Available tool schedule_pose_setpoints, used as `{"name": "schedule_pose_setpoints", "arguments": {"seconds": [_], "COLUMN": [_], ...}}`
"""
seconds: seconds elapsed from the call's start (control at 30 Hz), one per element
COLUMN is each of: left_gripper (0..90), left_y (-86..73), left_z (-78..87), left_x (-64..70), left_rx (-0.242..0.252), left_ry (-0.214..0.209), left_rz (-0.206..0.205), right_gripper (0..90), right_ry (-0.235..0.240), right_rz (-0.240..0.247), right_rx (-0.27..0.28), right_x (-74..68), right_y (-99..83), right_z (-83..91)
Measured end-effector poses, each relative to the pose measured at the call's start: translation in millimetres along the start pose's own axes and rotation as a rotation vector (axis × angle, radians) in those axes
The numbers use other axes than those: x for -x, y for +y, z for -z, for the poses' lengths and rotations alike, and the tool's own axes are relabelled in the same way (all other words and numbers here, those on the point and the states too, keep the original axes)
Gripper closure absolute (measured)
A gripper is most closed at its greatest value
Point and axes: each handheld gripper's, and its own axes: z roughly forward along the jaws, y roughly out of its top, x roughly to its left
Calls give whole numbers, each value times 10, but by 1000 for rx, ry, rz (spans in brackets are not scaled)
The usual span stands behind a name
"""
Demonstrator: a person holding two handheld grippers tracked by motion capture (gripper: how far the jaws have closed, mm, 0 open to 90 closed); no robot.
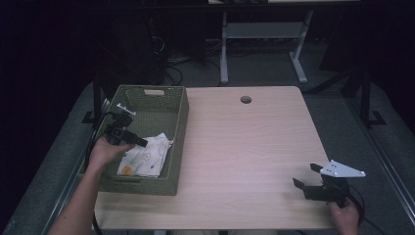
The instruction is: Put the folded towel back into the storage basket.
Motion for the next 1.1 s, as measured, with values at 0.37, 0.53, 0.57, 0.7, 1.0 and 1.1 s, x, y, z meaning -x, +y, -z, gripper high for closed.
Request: {"name": "schedule_pose_setpoints", "arguments": {"seconds": [0.37, 0.53, 0.57, 0.7, 1.0, 1.1], "left_gripper": [447, 422, 402, 372, 362, 358], "left_y": [-124, -199, -216, -283, -424, -466], "left_z": [184, 255, 268, 302, 347, 356], "left_x": [114, 119, 131, 188, 215, 241], "left_rx": [172, 254, 262, 317, 441, 487], "left_ry": [-94, -179, -186, -221, -301, -319], "left_rz": [35, 92, 93, 98, 138, 152], "right_gripper": [137, 137, 137, 137, 137, 137], "right_ry": [1, -1, 3, 7, 11, 11], "right_rz": [-14, -12, -8, -8, -8, -7], "right_rx": [1, 2, 4, 3, 5, 7], "right_x": [33, 42, 40, 36, 31, 32], "right_y": [-7, -8, -7, -6, -4, -3], "right_z": [-13, -22, -24, -27, -33, -33]}}
